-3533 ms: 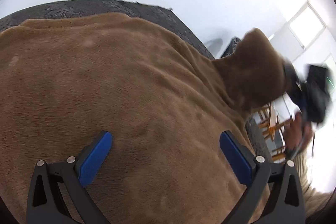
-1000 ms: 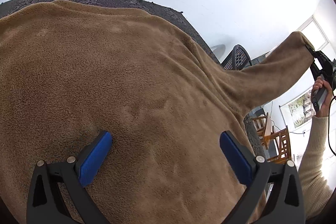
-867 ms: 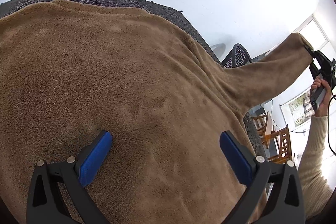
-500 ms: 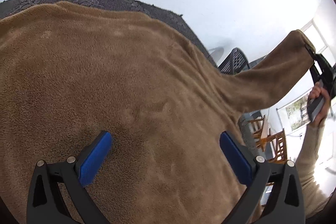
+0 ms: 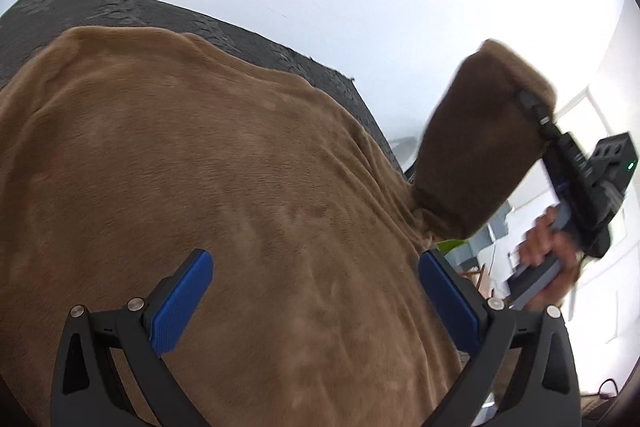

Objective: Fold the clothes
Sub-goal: 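Lift the blanket corner high with the right gripper, pulling it taut, then lower the blanket corner onto the blanket and release it with the right gripper, then grasp the folded blanket edge with the left gripper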

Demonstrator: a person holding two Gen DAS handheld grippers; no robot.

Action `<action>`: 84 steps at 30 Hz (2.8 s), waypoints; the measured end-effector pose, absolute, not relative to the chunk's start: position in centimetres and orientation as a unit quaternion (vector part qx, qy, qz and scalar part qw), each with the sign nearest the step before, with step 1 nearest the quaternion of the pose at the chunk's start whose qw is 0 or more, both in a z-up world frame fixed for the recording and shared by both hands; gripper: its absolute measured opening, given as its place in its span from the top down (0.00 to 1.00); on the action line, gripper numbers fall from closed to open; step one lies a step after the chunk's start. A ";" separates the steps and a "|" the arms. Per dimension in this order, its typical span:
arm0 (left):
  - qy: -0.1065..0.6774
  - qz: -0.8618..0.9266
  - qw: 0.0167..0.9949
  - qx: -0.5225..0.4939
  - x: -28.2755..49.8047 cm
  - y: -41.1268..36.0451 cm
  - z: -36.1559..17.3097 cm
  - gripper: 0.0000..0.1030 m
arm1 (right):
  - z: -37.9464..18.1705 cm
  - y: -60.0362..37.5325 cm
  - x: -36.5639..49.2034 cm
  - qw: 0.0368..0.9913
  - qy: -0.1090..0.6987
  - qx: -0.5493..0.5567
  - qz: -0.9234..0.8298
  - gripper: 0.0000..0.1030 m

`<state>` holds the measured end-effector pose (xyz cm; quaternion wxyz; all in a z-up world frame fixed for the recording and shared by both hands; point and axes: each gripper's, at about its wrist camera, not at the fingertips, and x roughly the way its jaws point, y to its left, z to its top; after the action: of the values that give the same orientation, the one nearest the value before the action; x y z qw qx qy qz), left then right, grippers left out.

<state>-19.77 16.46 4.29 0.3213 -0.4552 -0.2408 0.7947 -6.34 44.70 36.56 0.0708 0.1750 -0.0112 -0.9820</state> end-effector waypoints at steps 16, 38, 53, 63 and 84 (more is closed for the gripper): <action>-0.330 0.789 0.287 -0.431 -17.7 6.3 2.1 0.00 | 20.0 31.9 -10.7 0.137 0.134 0.277 -0.941 0.89; -0.367 0.746 0.277 -0.482 -20.7 10.5 1.1 0.00 | 20.6 42.2 -5.5 0.177 -0.045 0.298 -0.937 0.08; -0.350 0.737 0.308 -0.490 -23.6 14.7 1.6 0.00 | 18.5 45.5 -6.2 0.157 -0.104 0.306 -0.933 0.08; -0.331 0.727 0.307 -0.518 -24.9 15.8 0.2 0.24 | 17.9 46.4 -6.7 0.157 -0.130 0.329 -0.922 0.08; -0.330 0.749 0.262 -0.512 -25.2 14.9 -0.4 0.88 | 17.6 46.8 -7.1 0.148 -0.138 0.338 -0.919 0.08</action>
<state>-25.22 14.93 -0.43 0.2624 -0.5116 -0.3298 0.7488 -7.08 46.83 17.56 0.1480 0.3378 -0.1377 -0.9192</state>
